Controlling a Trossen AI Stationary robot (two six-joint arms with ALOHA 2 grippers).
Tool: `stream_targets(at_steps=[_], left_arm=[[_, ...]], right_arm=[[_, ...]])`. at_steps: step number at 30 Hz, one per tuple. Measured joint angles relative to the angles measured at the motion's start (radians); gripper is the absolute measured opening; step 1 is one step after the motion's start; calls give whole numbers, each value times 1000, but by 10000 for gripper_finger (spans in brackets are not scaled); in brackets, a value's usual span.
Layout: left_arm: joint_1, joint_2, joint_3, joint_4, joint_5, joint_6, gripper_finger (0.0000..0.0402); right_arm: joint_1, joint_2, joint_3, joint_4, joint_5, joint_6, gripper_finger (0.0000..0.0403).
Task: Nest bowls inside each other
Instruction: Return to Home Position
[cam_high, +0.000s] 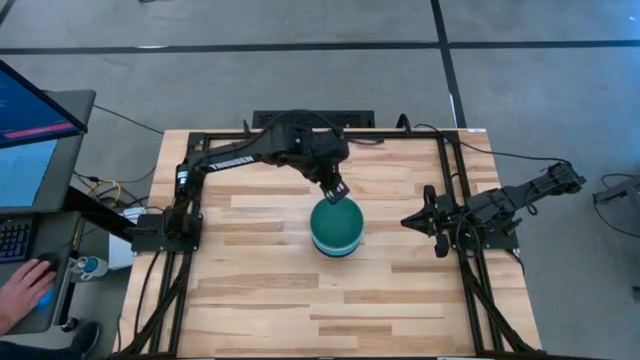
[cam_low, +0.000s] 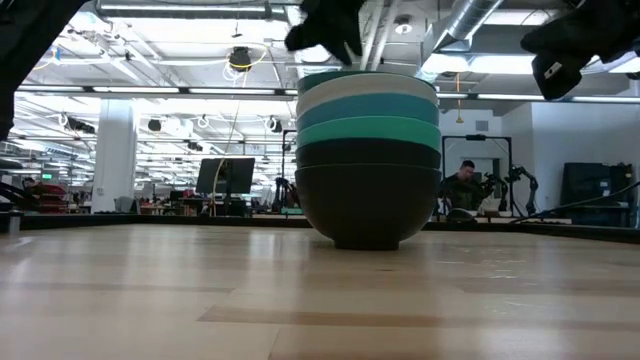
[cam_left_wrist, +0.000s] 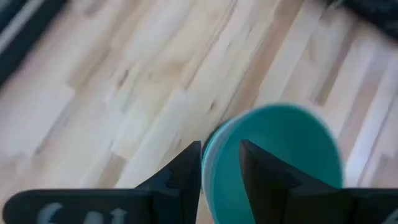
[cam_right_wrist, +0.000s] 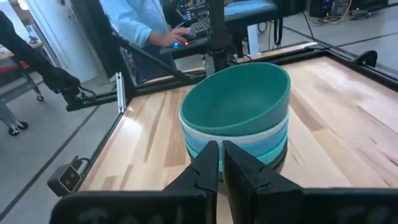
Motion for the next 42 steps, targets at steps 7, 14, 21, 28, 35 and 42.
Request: stream_targets(at_steps=[7, 14, 21, 28, 35, 42], left_arm=[[-36, -36, 85, 84, -54, 0, 100], [-114, -60, 103, 126, -51, -24, 92], [-192, -91, 102, -1, 59, -65, 89], [-244, -188, 102, -50, -42, -121, 89], [-346, -338, 102, -53, -315, -85, 89], [-521, -500, 99, -115, -511, -102, 89]], right_arm=[[0, -30, 2, 101, 0, 30, 43], [9, -72, 2, 124, -14, 55, 43], [38, -100, 4, 119, -32, 51, 43], [42, -137, 72, 117, -27, -25, 43], [59, -162, 128, 63, -55, -47, 43], [100, -163, 128, -17, -56, 24, 43]])
